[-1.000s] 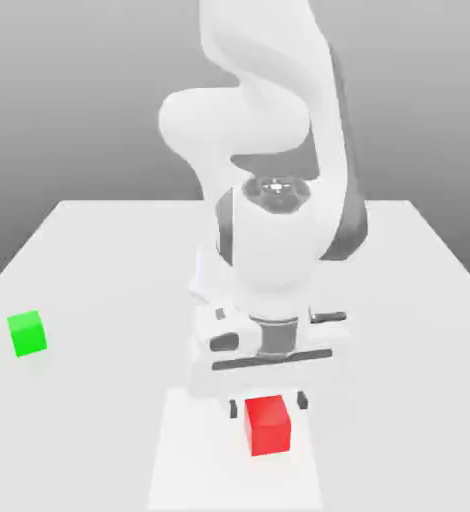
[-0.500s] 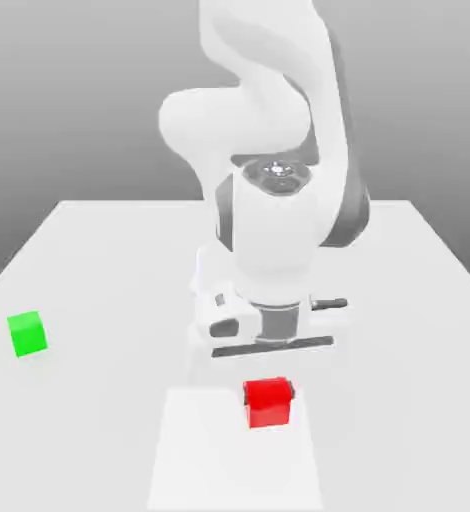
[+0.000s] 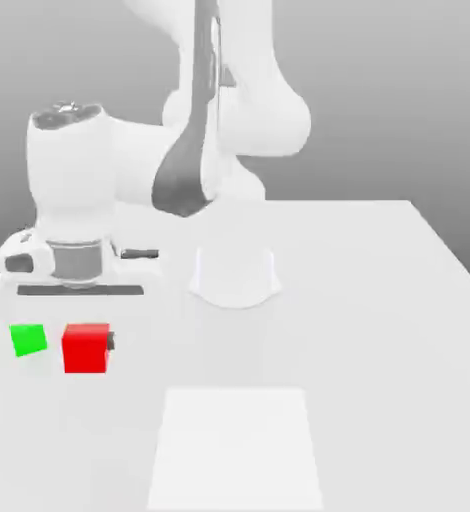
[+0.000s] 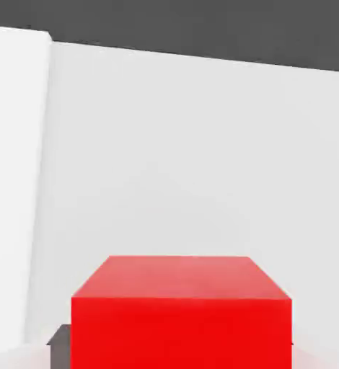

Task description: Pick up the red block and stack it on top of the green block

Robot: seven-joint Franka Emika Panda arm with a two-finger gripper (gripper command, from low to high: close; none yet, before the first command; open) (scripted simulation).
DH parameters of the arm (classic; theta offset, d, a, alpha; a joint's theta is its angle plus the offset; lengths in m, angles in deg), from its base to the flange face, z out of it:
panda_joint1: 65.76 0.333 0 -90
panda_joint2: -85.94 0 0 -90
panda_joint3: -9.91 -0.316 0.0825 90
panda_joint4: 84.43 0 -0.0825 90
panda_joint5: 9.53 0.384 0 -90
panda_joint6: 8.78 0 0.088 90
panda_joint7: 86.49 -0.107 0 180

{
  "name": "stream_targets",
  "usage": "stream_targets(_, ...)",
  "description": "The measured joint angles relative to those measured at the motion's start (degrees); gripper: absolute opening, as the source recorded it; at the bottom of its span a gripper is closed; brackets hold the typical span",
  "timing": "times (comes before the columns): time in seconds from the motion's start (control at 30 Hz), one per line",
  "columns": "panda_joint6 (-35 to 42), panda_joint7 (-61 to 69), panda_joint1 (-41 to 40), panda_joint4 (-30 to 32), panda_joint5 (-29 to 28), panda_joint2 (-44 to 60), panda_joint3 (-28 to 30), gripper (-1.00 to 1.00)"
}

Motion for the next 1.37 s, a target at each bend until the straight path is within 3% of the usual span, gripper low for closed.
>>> stream_targets(0.5,1.83,27.94,-13.14,0.7,0.46,-1.49,17.03,-1.0)
stream_targets(0.83,-2.82,32.44,-12.07,0.38,6.22,2.64,17.68,-1.0)
stream_targets(1.3,-9.55,42.85,-13.3,-0.04,20.65,12.75,13.02,-1.0)
stream_targets(1.33,-9.81,43.2,-13.33,-0.06,21.16,13.18,12.83,1.0)
stream_targets(1.37,-9.8,43.2,-13.33,-0.06,21.16,13.18,12.83,1.0)
